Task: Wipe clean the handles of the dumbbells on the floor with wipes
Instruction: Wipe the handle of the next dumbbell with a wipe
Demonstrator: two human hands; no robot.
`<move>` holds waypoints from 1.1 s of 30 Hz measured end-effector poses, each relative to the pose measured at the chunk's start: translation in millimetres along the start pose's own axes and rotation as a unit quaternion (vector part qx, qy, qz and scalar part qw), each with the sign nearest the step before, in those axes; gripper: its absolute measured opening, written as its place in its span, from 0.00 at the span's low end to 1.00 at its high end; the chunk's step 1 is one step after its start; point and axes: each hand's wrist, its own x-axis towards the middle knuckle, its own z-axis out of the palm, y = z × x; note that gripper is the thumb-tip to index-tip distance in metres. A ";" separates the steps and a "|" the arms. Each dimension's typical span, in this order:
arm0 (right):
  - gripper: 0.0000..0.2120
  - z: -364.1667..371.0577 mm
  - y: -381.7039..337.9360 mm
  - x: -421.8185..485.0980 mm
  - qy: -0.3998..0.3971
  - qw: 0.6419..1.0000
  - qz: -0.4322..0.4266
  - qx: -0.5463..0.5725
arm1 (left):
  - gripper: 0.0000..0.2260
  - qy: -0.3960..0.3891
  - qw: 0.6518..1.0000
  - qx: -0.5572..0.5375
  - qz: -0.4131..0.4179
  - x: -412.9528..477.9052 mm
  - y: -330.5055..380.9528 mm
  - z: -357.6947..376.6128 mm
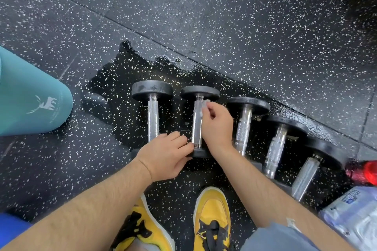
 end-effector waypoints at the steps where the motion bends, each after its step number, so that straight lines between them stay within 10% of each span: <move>1: 0.11 1.6 -2.5 5.3 0.009 1.000 0.011 0.012 | 0.09 0.001 1.000 -0.002 0.001 -0.3 -0.1 0.5; 16: 0.05 -9.5 -3.1 -1.3 -0.053 0.978 0.185 0.084 | 0.08 0.006 1.000 0.008 0.008 -2.6 0.7 2.6; 33: 0.06 -17.3 -5.3 -23.3 -0.105 0.983 -0.110 -0.103 | 0.09 -0.010 1.000 0.022 0.002 -0.9 -0.4 1.7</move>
